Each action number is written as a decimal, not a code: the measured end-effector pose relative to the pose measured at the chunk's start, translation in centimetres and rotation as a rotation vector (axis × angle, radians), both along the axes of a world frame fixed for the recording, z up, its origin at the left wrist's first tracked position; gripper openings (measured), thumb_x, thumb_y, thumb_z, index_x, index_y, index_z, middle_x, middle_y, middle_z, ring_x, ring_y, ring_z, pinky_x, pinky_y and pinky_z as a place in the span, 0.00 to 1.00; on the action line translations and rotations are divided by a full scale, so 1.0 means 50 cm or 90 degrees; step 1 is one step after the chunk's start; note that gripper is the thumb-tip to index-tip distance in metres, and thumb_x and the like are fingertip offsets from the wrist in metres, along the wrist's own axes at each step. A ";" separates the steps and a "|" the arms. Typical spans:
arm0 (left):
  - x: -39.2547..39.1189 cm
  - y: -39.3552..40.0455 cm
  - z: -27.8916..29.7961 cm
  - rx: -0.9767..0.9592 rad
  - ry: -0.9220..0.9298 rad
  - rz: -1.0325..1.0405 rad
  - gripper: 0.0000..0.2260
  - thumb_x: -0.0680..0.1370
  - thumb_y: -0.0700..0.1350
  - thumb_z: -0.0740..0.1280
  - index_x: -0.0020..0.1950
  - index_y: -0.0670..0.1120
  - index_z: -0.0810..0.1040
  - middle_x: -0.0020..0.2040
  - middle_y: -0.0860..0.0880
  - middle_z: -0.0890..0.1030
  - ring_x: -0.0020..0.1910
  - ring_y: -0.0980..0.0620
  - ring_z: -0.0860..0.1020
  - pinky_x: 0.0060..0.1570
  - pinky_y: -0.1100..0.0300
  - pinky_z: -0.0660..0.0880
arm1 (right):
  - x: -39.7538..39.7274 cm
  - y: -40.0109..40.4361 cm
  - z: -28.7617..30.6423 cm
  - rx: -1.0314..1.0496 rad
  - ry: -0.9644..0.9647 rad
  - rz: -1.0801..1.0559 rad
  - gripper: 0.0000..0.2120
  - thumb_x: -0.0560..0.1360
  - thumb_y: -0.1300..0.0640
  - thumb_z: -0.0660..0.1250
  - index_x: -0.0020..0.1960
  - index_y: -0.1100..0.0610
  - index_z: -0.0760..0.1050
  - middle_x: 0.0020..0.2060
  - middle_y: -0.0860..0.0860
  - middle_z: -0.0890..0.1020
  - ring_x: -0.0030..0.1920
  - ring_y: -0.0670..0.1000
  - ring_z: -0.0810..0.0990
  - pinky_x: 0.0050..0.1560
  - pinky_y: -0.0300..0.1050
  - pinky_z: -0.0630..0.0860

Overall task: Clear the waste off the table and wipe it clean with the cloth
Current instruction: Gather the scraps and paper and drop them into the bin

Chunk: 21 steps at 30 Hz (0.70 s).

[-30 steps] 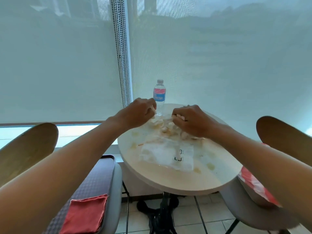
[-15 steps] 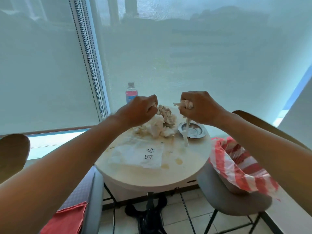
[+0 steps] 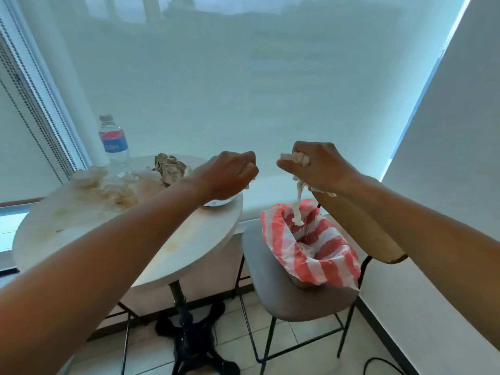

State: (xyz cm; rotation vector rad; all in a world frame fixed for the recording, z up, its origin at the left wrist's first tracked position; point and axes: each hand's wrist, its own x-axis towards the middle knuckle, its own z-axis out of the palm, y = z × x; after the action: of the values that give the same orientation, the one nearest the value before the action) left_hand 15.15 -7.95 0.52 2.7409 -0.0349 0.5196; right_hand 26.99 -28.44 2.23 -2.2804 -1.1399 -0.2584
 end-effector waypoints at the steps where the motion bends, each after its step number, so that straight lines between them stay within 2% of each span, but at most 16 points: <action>1: 0.019 -0.026 -0.009 -0.008 0.021 -0.004 0.11 0.77 0.52 0.52 0.43 0.51 0.72 0.39 0.55 0.81 0.42 0.49 0.78 0.43 0.53 0.73 | 0.020 -0.023 -0.014 -0.016 -0.006 -0.004 0.19 0.76 0.37 0.68 0.41 0.53 0.72 0.35 0.48 0.80 0.36 0.47 0.79 0.36 0.43 0.73; 4: 0.076 -0.091 -0.036 -0.015 0.068 -0.019 0.12 0.81 0.49 0.51 0.45 0.48 0.71 0.41 0.55 0.81 0.45 0.48 0.78 0.47 0.51 0.74 | 0.074 -0.075 -0.061 -0.056 -0.021 -0.003 0.22 0.79 0.33 0.57 0.43 0.52 0.68 0.37 0.51 0.76 0.38 0.51 0.75 0.35 0.46 0.65; 6: 0.116 -0.123 -0.052 -0.003 0.110 -0.015 0.11 0.82 0.47 0.51 0.46 0.48 0.71 0.46 0.51 0.81 0.47 0.48 0.77 0.49 0.51 0.73 | 0.102 -0.099 -0.093 -0.097 -0.031 0.012 0.21 0.81 0.37 0.45 0.45 0.52 0.65 0.39 0.52 0.73 0.40 0.56 0.74 0.37 0.47 0.65; 7: 0.137 -0.135 -0.059 0.005 0.134 -0.015 0.10 0.82 0.46 0.51 0.48 0.47 0.70 0.49 0.48 0.81 0.49 0.47 0.76 0.51 0.50 0.73 | 0.111 -0.108 -0.106 -0.098 0.009 -0.006 0.20 0.78 0.39 0.42 0.43 0.51 0.64 0.39 0.52 0.72 0.41 0.56 0.74 0.37 0.47 0.66; 10: 0.204 -0.165 -0.091 0.017 0.213 -0.042 0.10 0.81 0.49 0.51 0.51 0.48 0.70 0.52 0.42 0.78 0.51 0.43 0.75 0.55 0.47 0.72 | 0.143 -0.129 -0.145 -0.090 0.108 -0.053 0.13 0.75 0.43 0.44 0.40 0.47 0.62 0.40 0.52 0.72 0.41 0.54 0.73 0.39 0.49 0.69; 13: 0.265 -0.178 -0.124 0.041 0.288 -0.065 0.19 0.76 0.55 0.47 0.58 0.51 0.72 0.50 0.45 0.73 0.54 0.44 0.74 0.59 0.46 0.71 | 0.170 -0.138 -0.178 -0.075 0.188 -0.075 0.12 0.75 0.46 0.47 0.43 0.50 0.65 0.42 0.54 0.74 0.42 0.54 0.74 0.44 0.58 0.74; 16: 0.327 -0.186 -0.152 0.095 0.364 -0.081 0.18 0.83 0.49 0.49 0.68 0.47 0.71 0.55 0.45 0.72 0.58 0.44 0.74 0.60 0.49 0.71 | 0.202 -0.138 -0.215 -0.063 0.244 -0.095 0.09 0.76 0.48 0.50 0.44 0.51 0.65 0.44 0.54 0.74 0.44 0.54 0.74 0.48 0.60 0.75; 19: 0.389 -0.192 -0.174 0.131 0.414 -0.106 0.17 0.84 0.43 0.52 0.70 0.43 0.72 0.62 0.42 0.77 0.57 0.44 0.76 0.58 0.50 0.74 | 0.233 -0.126 -0.259 -0.036 0.313 -0.143 0.10 0.74 0.47 0.49 0.45 0.50 0.65 0.48 0.54 0.73 0.49 0.56 0.74 0.52 0.61 0.75; 21: 0.436 -0.186 -0.203 0.149 0.437 -0.124 0.18 0.83 0.41 0.53 0.72 0.45 0.71 0.63 0.43 0.77 0.58 0.44 0.76 0.59 0.50 0.75 | 0.258 -0.115 -0.298 -0.051 0.355 -0.181 0.13 0.74 0.45 0.49 0.49 0.51 0.67 0.51 0.54 0.72 0.53 0.58 0.73 0.55 0.62 0.74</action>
State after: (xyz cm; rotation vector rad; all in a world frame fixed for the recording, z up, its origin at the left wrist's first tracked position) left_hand 36.97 -17.22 -9.60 2.9424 -0.1977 -0.5146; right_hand 39.91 -34.21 -12.67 -2.3627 -0.5493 0.3098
